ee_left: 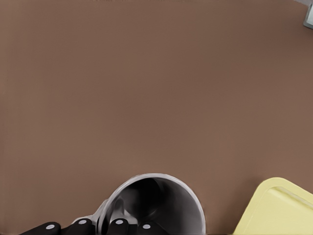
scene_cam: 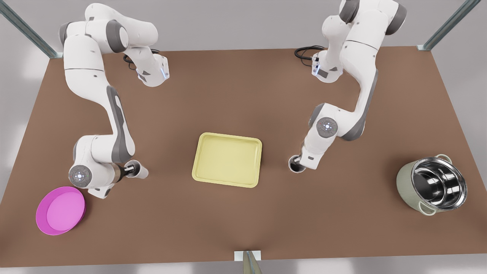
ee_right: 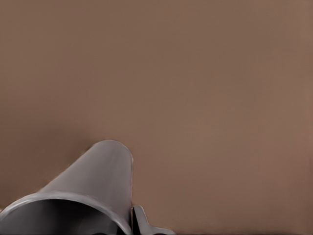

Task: Use the left arm to pick up the white IKEA cup from the tray and place it on the middle-left position; use the right arm to pick up the white IKEA cup from the tray and place it on the middle-right position

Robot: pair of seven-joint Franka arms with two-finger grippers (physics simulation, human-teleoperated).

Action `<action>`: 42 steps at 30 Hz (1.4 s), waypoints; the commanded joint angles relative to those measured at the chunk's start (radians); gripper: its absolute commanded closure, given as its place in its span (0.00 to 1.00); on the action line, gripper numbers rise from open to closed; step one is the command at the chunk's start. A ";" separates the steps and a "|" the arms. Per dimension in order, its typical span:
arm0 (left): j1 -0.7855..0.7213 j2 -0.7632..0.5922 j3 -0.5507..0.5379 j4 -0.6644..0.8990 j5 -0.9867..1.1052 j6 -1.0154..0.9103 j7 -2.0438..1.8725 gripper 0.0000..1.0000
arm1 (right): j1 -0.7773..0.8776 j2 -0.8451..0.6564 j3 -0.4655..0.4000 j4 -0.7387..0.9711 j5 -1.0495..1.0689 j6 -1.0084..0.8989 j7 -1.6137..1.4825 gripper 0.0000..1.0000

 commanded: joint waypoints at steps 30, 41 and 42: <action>0.096 -0.034 0.023 -0.112 -0.153 0.234 0.796 0.00 | -0.009 0.147 -0.020 0.072 -0.129 0.225 -0.287 0.54; 0.237 -0.220 0.049 0.232 -0.144 -0.455 0.776 0.00 | -0.002 0.134 -0.012 0.072 -0.072 0.213 -0.296 0.37; 0.237 -0.215 0.049 0.232 -0.146 -0.455 0.776 0.00 | 0.000 0.134 -0.012 0.072 -0.067 0.211 -0.299 0.36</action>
